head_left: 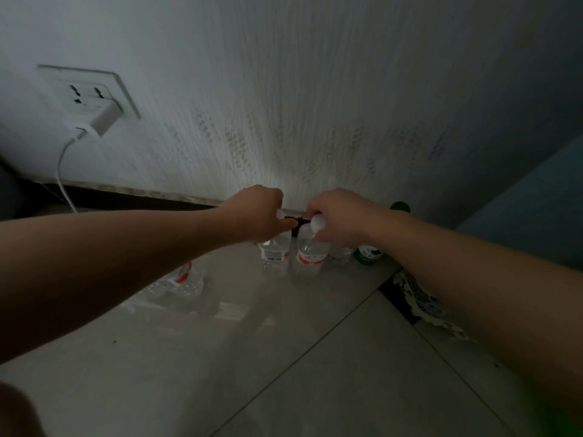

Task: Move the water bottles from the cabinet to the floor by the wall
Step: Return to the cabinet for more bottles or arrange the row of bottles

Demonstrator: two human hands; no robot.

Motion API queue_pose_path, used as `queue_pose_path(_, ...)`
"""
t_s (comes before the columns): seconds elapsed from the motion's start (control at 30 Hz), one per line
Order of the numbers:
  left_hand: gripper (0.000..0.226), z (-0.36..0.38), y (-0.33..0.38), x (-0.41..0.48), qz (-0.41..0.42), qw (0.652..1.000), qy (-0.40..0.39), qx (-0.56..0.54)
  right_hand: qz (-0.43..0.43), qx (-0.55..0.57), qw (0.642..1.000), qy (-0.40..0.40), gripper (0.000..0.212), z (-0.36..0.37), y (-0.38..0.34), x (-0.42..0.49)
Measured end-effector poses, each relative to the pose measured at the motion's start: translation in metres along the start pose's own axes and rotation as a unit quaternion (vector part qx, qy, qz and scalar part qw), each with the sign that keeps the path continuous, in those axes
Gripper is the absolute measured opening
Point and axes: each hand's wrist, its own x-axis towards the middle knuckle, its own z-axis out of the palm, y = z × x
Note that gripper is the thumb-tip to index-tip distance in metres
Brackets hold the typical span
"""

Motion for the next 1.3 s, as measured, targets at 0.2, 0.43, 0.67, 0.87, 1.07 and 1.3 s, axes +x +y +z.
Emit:
queue_pose_path(0.2, 0.034, 0.000, -0.003, 0.004, 0.006, 1.000, 0.018, -0.022, -0.002, -0.004, 1.000, 0.004, 0.024, 0.000, 0.000, -0.001)
queue_pose_path(0.43, 0.028, -0.006, -0.006, 0.008, 0.025, 0.999, 0.024, -0.030, 0.001, 0.007, 1.000, 0.003, 0.024, -0.003, -0.001, -0.004)
queue_pose_path(0.67, 0.030, -0.012, -0.006, 0.012, 0.039, 0.998, 0.025, -0.038, 0.009, 0.008, 1.000, 0.023, 0.028, -0.008, -0.001, -0.002)
queue_pose_path(0.87, 0.035, -0.013, -0.005, 0.018, 0.053, 0.998, 0.033, -0.024, 0.024, 0.016, 0.998, 0.052, 0.029, -0.013, 0.003, 0.005)
queue_pose_path(1.07, 0.035, -0.012, -0.001, 0.021, 0.058, 0.997, 0.033, -0.026, 0.036, 0.006, 0.998, 0.058, 0.033, -0.014, 0.008, 0.011)
queue_pose_path(1.3, 0.034, -0.010, 0.003, 0.025, 0.073, 0.996, 0.036, -0.030, 0.049, -0.002, 0.997, 0.063, 0.034, -0.014, 0.013, 0.013)
